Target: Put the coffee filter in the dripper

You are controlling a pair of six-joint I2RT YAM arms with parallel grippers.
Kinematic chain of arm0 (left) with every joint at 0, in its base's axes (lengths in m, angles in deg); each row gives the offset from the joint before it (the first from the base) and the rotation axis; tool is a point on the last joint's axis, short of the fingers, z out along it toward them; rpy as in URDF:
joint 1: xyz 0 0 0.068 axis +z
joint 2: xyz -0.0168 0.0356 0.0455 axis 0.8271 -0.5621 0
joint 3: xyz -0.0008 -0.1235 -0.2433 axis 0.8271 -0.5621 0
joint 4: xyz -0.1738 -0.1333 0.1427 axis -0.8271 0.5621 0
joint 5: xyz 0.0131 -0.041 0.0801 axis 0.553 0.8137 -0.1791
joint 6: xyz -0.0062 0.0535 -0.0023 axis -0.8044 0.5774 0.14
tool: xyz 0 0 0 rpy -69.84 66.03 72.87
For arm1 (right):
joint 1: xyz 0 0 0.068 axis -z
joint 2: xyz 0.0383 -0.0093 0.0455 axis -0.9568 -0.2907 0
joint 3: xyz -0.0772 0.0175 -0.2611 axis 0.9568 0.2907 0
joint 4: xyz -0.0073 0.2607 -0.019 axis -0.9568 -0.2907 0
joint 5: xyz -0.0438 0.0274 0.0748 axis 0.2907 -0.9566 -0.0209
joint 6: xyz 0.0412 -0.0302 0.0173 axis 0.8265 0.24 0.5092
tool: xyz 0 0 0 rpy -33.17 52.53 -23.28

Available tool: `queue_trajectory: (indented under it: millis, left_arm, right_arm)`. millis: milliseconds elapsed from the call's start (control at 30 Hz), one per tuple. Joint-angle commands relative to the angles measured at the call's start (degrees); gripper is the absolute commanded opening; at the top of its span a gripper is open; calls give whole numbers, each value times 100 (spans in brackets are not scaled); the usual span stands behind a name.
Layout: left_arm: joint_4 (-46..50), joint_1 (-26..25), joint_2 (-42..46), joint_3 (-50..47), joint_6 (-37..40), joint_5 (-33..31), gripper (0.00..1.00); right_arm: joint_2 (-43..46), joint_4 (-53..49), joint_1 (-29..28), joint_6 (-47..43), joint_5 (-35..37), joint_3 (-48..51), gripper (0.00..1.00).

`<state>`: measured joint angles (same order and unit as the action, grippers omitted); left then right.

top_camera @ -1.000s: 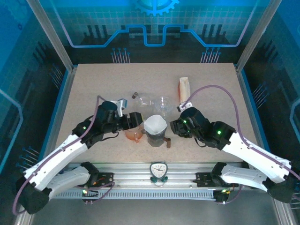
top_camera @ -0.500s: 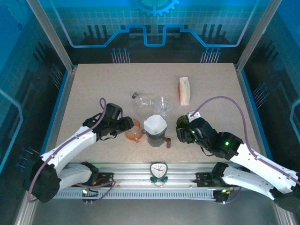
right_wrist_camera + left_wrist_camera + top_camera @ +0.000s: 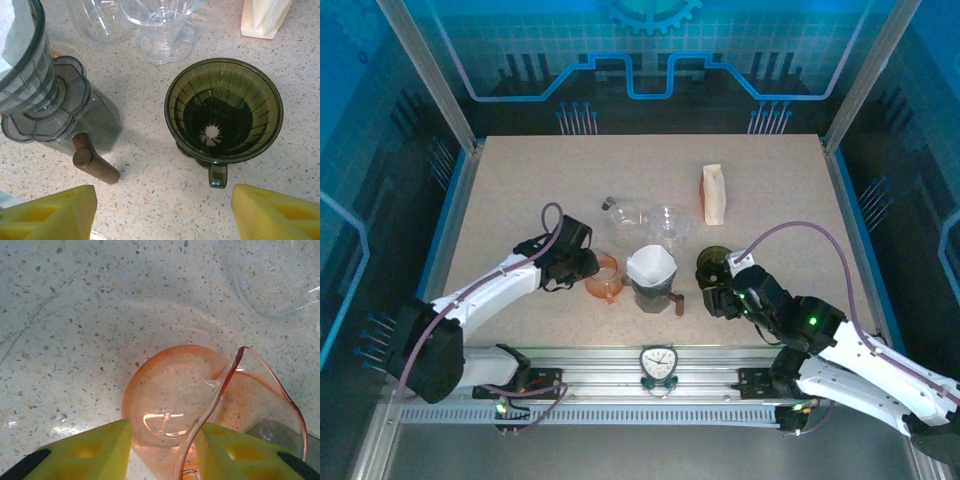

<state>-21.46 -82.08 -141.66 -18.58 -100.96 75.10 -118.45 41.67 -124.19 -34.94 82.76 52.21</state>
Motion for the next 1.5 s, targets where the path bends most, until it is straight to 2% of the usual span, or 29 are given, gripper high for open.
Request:
queue_trajectory:
  millis: [0, 267, 367, 533, 833, 1133, 1467]
  left_arm:
    - [335, 61, -71, 211, 185, -164, 36]
    - [860, 47, -36, 344, 370, 1, 24]
    - [997, 52, -100, 330, 409, 53, 23]
    - [1094, 49, -194, 282, 400, 235, 17]
    - [1250, 56, -79, 239, 391, 399, 1]
    - [1605, 59, 241, 310, 429, 398, 0]
    - [1894, 54, 758, 94, 203, 807, 0]
  right_arm:
    - [181, 174, -58, -10, -86, 188, 74]
    - [-326, 649, -59, -244, -552, 458, 75]
    - [-370, 888, -58, -248, -542, 657, 75]
    - [-456, 1319, -41, -470, -939, 907, 79]
    - [-1219, 2531, 29, -856, -1693, 1203, 71]
    - [-1924, 3410, 38, -1025, -1891, 1274, 69]
    - [-2501, 4234, 48, -1148, -1851, 1441, 69]
